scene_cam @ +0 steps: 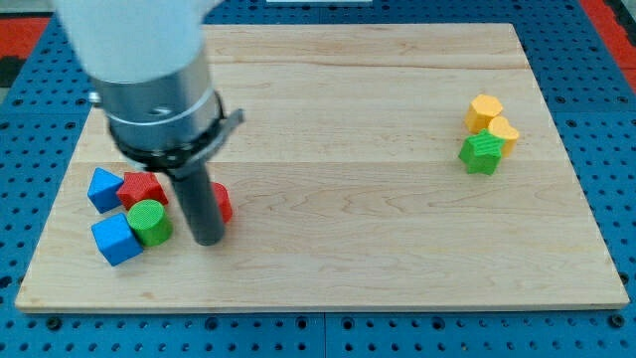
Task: Slide the red circle towards the group of blocks
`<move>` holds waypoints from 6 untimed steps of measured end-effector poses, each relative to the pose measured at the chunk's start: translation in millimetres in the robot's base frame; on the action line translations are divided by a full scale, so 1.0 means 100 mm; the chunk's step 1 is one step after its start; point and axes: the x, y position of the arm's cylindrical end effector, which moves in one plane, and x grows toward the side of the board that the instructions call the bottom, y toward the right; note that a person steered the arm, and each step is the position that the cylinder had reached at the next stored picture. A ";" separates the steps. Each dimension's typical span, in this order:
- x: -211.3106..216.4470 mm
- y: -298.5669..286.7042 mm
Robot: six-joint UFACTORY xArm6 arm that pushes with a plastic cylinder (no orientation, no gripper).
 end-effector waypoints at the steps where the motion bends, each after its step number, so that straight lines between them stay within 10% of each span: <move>1: -0.01 -0.10; 4: -0.09 0.70; 6: -0.22 0.01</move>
